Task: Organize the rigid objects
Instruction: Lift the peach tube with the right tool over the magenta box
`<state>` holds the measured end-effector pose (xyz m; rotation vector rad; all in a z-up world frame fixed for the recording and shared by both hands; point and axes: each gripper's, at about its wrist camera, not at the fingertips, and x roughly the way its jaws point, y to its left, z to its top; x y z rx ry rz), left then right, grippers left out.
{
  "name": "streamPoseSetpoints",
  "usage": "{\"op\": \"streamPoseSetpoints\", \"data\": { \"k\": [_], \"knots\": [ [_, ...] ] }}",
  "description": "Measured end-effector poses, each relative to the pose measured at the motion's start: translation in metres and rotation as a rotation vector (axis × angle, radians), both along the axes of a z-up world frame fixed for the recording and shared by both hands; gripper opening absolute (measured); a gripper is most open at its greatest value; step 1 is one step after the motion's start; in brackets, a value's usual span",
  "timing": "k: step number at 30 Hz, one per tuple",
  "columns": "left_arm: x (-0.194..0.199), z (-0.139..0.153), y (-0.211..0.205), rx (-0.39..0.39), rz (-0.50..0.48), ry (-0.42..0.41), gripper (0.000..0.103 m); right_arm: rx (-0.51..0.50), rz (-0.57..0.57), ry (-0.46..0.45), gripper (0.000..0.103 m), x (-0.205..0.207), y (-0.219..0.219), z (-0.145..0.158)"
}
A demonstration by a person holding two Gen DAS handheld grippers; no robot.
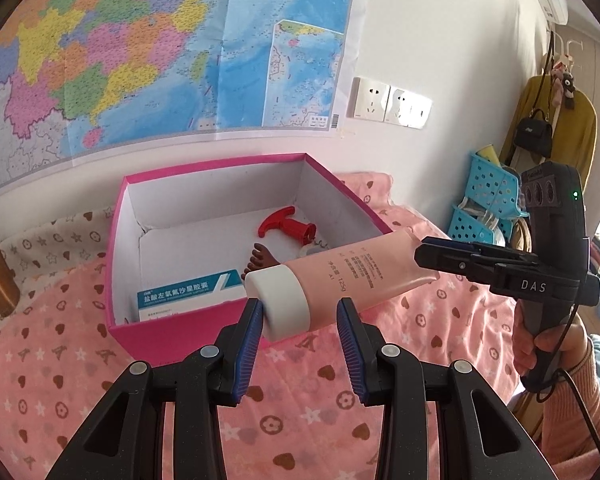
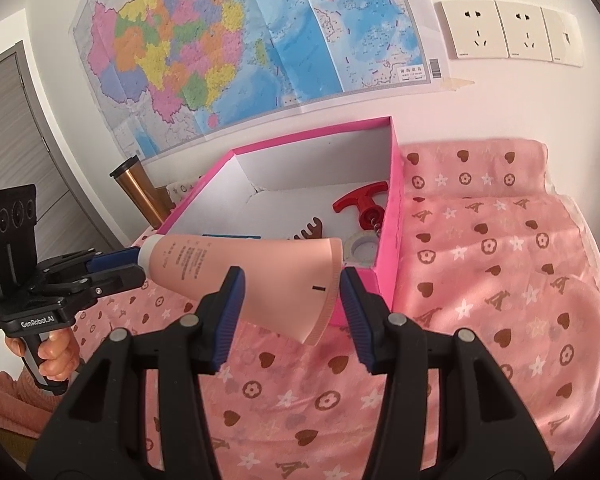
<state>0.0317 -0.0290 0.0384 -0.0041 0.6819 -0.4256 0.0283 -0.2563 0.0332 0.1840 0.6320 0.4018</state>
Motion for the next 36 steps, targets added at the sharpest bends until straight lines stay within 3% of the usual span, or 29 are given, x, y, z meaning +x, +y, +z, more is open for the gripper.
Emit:
{"op": "streamPoseSetpoints", "data": {
  "k": [36],
  "knots": [
    [0.029, 0.004, -0.007, 0.022, 0.014, -0.006, 0.038, -0.023, -0.025, 0.016, 0.052, 0.035, -0.006, -0.002]
  ]
}}
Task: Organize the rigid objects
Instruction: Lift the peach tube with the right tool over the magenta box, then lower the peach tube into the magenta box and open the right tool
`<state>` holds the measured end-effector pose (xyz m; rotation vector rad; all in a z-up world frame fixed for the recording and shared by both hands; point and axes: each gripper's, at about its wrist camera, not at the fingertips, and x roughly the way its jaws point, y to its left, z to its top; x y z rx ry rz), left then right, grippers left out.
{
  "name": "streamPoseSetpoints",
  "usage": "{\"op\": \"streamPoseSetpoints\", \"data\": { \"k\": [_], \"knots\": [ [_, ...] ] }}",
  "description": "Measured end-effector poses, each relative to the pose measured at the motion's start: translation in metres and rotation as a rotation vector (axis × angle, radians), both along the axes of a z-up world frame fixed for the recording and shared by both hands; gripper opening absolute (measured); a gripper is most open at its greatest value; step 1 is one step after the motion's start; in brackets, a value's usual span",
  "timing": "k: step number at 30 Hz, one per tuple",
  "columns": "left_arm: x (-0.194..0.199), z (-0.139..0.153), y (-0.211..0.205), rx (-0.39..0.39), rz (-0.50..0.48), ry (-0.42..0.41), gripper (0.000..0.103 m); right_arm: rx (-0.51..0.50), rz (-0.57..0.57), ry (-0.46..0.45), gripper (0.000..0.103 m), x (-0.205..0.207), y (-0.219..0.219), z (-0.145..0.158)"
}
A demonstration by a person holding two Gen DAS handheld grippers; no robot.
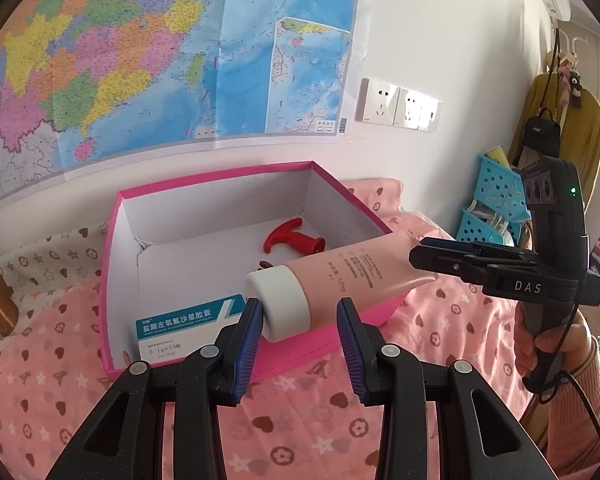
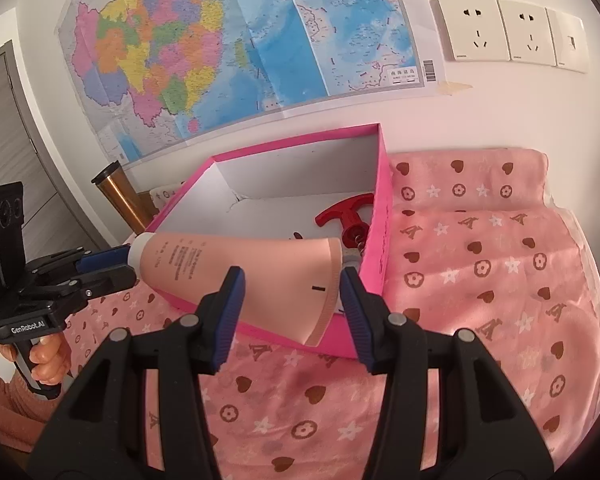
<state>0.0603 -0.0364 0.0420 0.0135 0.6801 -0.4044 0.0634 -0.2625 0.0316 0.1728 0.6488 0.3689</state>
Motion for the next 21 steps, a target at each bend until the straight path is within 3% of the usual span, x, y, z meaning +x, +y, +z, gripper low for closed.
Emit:
{"op": "streamPoseSetpoints", "data": {
  "k": [21],
  "knots": [
    [0.019, -0.008, -0.005, 0.012, 0.011, 0.022, 0.038, -0.017, -0.016, 0.025, 0.052, 0.020, -0.007, -0.007]
  ]
}}
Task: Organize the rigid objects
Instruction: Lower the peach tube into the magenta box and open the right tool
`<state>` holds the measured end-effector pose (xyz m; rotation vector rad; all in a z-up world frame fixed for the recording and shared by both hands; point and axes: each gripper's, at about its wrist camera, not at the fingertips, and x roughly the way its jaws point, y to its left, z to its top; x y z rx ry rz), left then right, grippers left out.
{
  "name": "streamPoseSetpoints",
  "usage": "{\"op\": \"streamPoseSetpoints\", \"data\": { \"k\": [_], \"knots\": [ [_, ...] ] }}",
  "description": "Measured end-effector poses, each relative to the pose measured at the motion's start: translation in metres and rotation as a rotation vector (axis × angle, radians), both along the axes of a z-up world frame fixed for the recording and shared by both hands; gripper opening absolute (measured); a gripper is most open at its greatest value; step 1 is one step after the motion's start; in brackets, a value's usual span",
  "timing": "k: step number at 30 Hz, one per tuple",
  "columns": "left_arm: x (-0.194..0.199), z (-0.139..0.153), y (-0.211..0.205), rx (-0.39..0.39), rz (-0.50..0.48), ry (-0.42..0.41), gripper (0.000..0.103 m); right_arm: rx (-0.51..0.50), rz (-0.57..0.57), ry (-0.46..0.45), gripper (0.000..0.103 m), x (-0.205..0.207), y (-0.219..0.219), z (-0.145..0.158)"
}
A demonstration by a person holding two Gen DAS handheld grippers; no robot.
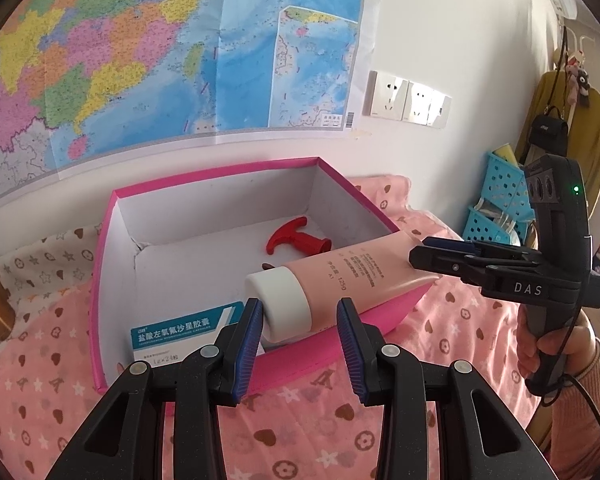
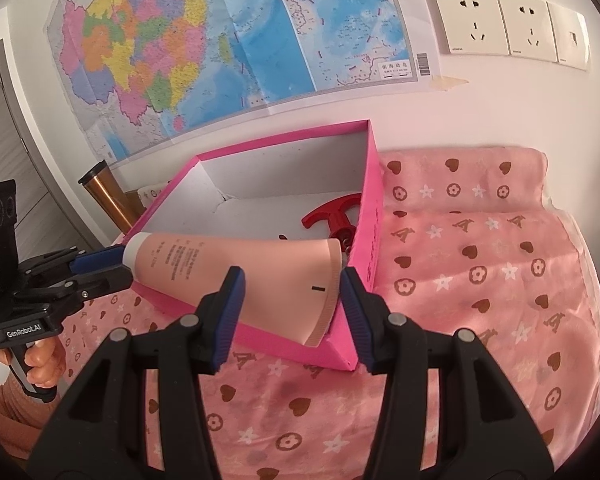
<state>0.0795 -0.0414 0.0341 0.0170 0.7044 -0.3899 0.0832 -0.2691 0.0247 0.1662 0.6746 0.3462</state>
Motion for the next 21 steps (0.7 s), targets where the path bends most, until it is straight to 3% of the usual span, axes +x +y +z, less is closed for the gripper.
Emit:
{"op": "streamPoseSetpoints", "data": {
  "k": [21],
  "knots": [
    [0.020, -0.016, 0.000, 0.008, 0.023, 0.058, 0.038, -0.038, -0.005, 0.009, 0.052, 0.010, 0.003, 0.000]
  ]
}}
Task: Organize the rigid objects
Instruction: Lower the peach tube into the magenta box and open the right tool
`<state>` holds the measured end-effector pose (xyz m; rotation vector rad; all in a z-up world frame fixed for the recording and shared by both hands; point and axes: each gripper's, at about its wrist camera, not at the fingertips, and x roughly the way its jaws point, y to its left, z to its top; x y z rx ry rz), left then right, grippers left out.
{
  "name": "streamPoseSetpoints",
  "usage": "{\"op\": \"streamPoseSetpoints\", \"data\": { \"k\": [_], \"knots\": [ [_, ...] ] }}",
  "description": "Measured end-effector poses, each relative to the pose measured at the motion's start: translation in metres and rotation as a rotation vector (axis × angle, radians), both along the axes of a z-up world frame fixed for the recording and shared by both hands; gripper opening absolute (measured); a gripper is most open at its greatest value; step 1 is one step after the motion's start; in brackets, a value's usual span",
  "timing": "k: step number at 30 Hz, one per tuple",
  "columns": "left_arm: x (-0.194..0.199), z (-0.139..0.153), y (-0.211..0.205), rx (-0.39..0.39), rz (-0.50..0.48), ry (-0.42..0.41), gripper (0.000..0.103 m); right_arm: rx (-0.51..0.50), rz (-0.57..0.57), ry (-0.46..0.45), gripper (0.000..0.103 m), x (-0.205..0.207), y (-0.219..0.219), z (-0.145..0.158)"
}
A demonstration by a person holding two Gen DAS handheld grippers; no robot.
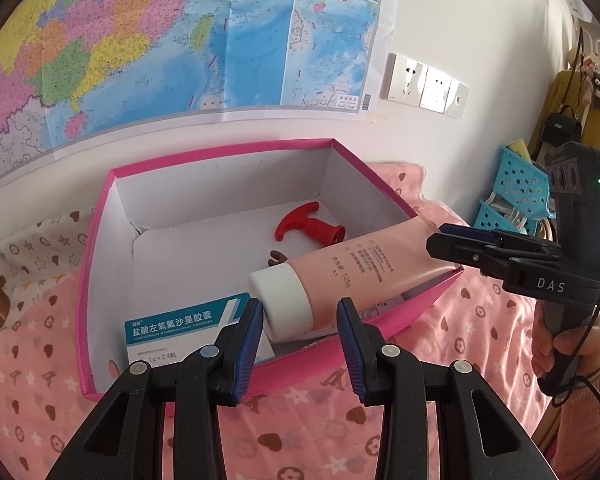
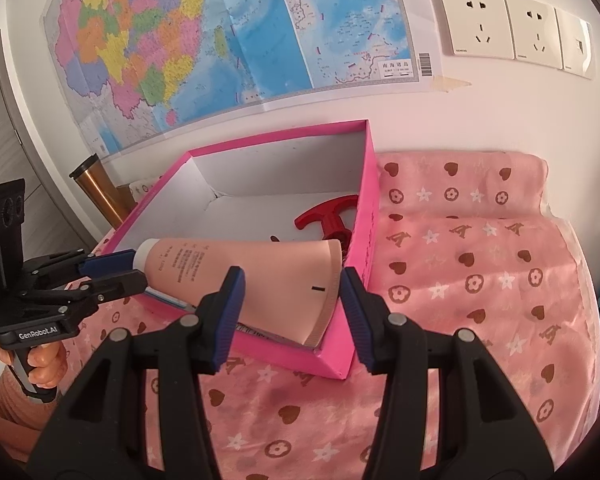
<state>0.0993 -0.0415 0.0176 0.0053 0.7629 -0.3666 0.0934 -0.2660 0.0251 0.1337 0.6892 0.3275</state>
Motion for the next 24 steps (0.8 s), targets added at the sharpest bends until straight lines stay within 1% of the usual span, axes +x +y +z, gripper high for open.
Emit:
{"op": "streamPoseSetpoints", "data": {
  "k": [7, 14, 19, 24],
  "knots": [
    [0.006, -0.003, 0.002, -0.003, 0.004, 0.018, 0.038, -0.035, -0.003, 0.000, 0.052, 0.003, 0.005, 0.001],
    [0.011, -0.007, 0.002, -0.001, 0.010, 0.034, 0.038, -0.105, -0.008, -0.007, 0.054, 0.003, 0.014, 0.002],
    [0.013, -0.009, 0.003, -0.002, 0.011, 0.044, 0.038, -0.123, -0.009, -0.007, 0.054, 0.004, 0.016, 0.002],
    [0.018, -0.012, 0.003, 0.002, 0.014, 0.055, 0.038, -0.170, -0.011, -0.014, 0.055, 0.004, 0.023, 0.002]
  ]
}}
